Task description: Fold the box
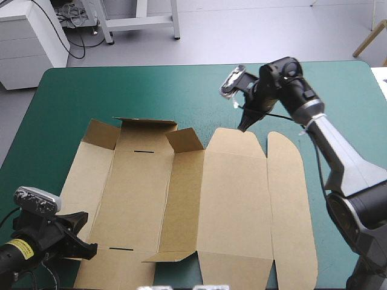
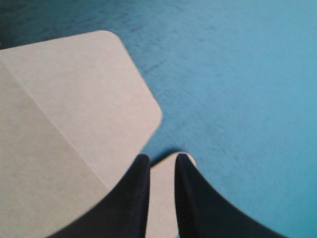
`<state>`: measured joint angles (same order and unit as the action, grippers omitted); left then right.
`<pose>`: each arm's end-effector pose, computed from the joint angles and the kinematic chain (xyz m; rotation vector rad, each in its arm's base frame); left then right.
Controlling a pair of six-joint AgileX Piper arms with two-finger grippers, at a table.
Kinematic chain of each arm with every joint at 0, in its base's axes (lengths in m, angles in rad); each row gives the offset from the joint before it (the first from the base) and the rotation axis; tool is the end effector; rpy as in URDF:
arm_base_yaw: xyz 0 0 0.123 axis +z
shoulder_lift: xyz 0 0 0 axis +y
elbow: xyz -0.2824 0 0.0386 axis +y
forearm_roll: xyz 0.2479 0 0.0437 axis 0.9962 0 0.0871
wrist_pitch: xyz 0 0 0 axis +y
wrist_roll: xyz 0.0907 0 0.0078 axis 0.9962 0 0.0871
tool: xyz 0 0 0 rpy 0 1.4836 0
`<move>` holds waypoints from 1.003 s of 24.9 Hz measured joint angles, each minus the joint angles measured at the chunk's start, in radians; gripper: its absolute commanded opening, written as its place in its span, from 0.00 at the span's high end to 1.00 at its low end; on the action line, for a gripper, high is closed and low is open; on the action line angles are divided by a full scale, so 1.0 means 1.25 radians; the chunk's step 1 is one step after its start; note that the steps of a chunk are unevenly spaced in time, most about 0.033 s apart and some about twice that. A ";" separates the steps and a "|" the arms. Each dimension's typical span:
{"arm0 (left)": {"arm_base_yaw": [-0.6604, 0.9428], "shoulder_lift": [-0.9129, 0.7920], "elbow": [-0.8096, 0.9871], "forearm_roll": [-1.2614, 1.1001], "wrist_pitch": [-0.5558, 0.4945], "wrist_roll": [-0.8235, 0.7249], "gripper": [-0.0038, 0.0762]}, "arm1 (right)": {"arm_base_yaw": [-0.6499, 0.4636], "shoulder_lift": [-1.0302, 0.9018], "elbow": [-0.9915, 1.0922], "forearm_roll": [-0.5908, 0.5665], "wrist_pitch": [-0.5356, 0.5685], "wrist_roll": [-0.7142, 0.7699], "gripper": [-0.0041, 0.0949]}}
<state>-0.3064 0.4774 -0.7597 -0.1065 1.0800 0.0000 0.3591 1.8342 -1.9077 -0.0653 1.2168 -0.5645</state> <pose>0.0561 -0.0267 0.3390 0.3418 2.2668 -0.2931 0.3760 0.1352 0.3683 -1.1804 2.3525 -0.1590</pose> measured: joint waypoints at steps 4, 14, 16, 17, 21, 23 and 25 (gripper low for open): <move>0.000 0.000 0.000 0.000 0.003 0.000 0.96 | -0.087 -0.086 0.049 -0.004 0.005 0.079 0.83; 0.000 0.000 0.000 0.000 0.006 0.000 0.96 | -0.307 -0.434 0.393 0.063 0.012 0.192 0.85; 0.000 0.000 0.000 0.000 0.008 0.000 0.96 | -0.331 -0.495 0.469 0.073 0.012 0.208 0.87; 0.000 0.000 0.000 0.000 0.009 0.000 0.96 | -0.338 -0.530 0.499 0.075 0.012 0.214 0.88; 0.000 0.000 0.000 0.000 0.025 0.000 0.96 | -0.349 -0.721 0.716 0.121 -0.018 0.276 0.97; 0.000 0.000 0.000 0.000 0.029 0.000 0.96 | -0.349 -0.800 0.806 0.160 -0.044 0.285 0.97; 0.000 0.000 0.000 0.001 0.030 0.000 0.96 | -0.349 -0.870 0.882 0.178 -0.064 0.287 0.97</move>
<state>-0.3064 0.4774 -0.7597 -0.1056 1.1171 0.0000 -0.0775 0.7465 -0.8046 0.1568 1.1368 -0.2053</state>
